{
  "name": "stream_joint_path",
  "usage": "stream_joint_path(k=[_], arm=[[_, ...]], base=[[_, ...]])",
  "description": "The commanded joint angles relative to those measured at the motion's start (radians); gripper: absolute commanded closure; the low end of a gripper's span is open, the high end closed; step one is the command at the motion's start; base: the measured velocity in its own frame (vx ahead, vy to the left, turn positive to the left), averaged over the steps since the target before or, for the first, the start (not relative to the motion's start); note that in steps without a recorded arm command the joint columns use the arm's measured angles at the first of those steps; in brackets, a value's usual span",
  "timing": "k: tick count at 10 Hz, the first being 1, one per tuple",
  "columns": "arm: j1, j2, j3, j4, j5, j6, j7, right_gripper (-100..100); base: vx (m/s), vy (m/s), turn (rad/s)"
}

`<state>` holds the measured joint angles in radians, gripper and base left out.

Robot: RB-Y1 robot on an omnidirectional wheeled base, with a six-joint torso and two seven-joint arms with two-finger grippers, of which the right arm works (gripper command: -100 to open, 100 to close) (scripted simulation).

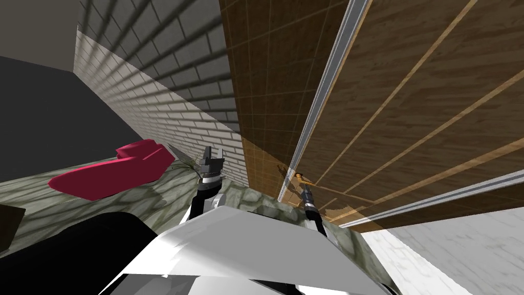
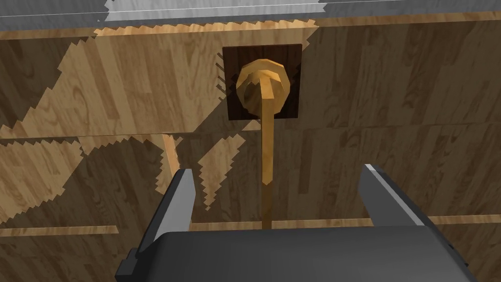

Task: Pull the door open

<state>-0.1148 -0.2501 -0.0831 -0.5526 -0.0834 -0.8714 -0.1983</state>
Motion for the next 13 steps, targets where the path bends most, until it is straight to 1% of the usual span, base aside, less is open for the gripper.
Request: stream_joint_path(k=[1, 2, 3, 5, 6, 11, 12, 13], arm=[[-0.023, -0.013, -0.005, 0.050, -0.011, -0.024, -0.006, -100], [-0.007, -0.034, -0.012, 0.055, -0.030, -0.033, -0.017, -100], [0.002, -0.046, -0.016, 0.057, -0.040, -0.038, -0.023, -100], [-0.002, -0.043, -0.015, 0.057, -0.038, -0.034, -0.021, -100], [-0.002, -0.043, -0.015, 0.057, -0.038, -0.034, -0.021, 100], [-0.002, -0.043, -0.015, 0.057, -0.038, -0.034, -0.021, 100], [0.000, -0.049, -0.013, 0.064, -0.025, -0.043, -0.034, 100], [0.000, -0.051, -0.013, 0.066, -0.021, -0.046, -0.039, 100]], base=[[0.119, 0.021, 0.111], [0.163, 0.001, 0.201], [0.176, -0.019, 0.199], [0.083, -0.016, 0.012], [0.000, 0.000, 0.000], [-0.008, 0.001, 0.001], [-0.121, -0.006, 0.102], [-0.178, -0.023, 0.113]])
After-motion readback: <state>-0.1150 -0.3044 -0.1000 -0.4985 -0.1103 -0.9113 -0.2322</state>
